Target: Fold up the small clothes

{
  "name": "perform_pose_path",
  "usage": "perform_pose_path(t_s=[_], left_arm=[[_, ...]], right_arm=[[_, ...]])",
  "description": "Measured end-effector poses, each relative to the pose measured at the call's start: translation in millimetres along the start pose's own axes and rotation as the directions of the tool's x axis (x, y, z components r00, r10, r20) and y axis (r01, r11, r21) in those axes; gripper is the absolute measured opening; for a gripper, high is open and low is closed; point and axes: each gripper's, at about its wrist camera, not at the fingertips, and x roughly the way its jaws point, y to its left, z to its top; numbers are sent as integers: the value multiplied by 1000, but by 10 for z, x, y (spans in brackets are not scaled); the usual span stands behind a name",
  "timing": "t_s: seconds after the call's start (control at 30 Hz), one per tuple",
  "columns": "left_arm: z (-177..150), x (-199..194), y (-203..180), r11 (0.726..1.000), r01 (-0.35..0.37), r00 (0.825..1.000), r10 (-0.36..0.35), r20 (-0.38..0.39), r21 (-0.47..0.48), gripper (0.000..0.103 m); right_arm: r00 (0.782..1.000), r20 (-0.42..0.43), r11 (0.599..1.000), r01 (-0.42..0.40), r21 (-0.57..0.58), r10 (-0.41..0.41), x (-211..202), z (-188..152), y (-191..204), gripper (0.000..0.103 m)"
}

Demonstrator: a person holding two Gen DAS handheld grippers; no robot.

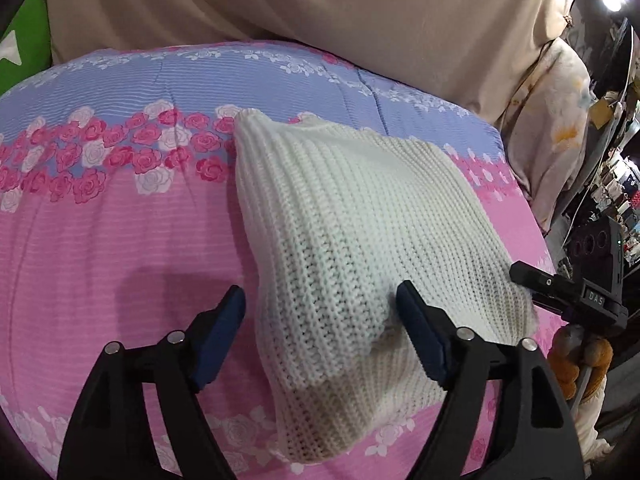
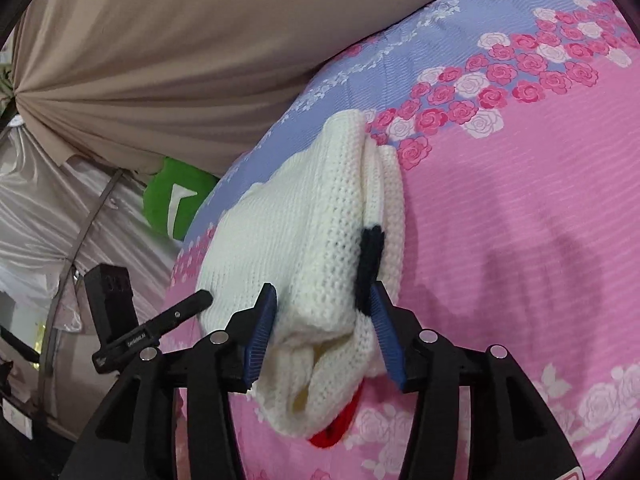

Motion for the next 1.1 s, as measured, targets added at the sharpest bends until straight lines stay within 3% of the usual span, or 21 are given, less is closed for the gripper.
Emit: perform_pose_path(t_s=[0.03,0.07,0.1,0.23,0.3,0.33,0.37,0.4,0.43,0.5,0.57,0.67,0.73,0.83,0.9,0.97,1.03,1.1], left_arm=[[0,33,-1,1000,19,1000,-19,-15,-2,77],[-3,54,1,999,46,998,-46,-31,-11,77],[17,69,25,997,72,996,-73,-53,-28,76],[48,-208,112,993,108,993,-110,-40,-36,75],[14,-362,170,995,92,995,-93,-33,-33,75],[-11,-395,212,998,62,997,-63,-33,-27,76],[-43,-393,238,1000,23,999,-24,-35,-16,77],[-73,-345,246,1000,-5,999,4,-41,-2,77],[-100,-272,254,1000,-5,998,5,-56,1,77],[-122,-200,280,999,32,997,-34,-63,-29,77],[-109,-225,245,998,63,997,-64,-34,-30,78],[-67,-248,156,997,79,997,-79,4,-7,92],[-34,-157,119,996,88,996,-88,1,2,92],[-25,118,122,995,96,994,-97,-48,-27,94],[-44,296,148,989,132,988,-136,-67,-61,94],[-58,362,160,978,185,980,-190,-52,-94,71],[-5,213,121,982,181,983,-181,9,-60,51],[86,-45,93,983,181,982,-179,67,-28,47]], right_arm=[[1000,-16,1000,20,-25,-20,28,5,55,44],[999,-21,998,39,-40,-40,40,17,112,29],[1000,-21,999,18,-40,-18,16,36,182,28],[976,35,975,-215,-50,217,-474,-72,604,22],[979,36,979,-199,-35,200,-522,-214,629,22],[993,28,993,-110,-42,111,-452,-299,573,22],[1000,15,998,4,-63,-3,-337,-357,510,24],[988,-12,983,151,-101,-153,-128,-439,397,25],[975,-36,971,214,-110,-219,21,-493,293,26],[988,-19,988,154,-29,-155,50,-512,136,31],[991,34,991,132,-20,-132,-84,-451,174,35],[973,135,980,194,-34,-188,-270,-313,196,66],[981,105,986,165,-10,-163,-182,-194,92,70],[994,-12,993,108,40,-108,170,-104,-37,71],[998,-11,998,63,32,-62,346,-85,-24,73],[998,-37,998,55,-3,-55,444,14,62,45],[999,-13,998,36,-61,-37,378,162,308,36],[999,44,984,15,-177,-7,225,329,680,33]])
